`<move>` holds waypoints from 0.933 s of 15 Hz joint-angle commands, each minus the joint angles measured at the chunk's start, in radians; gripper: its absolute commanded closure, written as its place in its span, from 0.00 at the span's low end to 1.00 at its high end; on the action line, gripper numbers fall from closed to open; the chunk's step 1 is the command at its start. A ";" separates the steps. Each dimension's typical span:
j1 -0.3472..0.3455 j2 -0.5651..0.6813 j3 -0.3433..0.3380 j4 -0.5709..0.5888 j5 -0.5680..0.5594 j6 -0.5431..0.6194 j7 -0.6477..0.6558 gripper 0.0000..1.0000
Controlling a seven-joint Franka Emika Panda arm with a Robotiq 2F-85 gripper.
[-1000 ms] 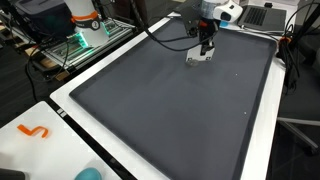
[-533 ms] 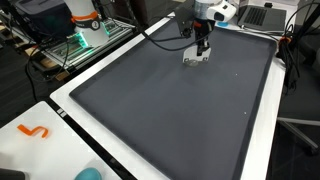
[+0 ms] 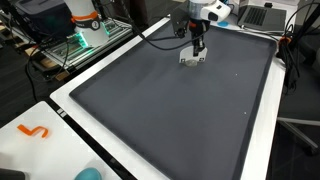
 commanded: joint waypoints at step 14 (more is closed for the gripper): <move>-0.064 -0.006 -0.018 -0.159 0.064 0.004 -0.067 0.99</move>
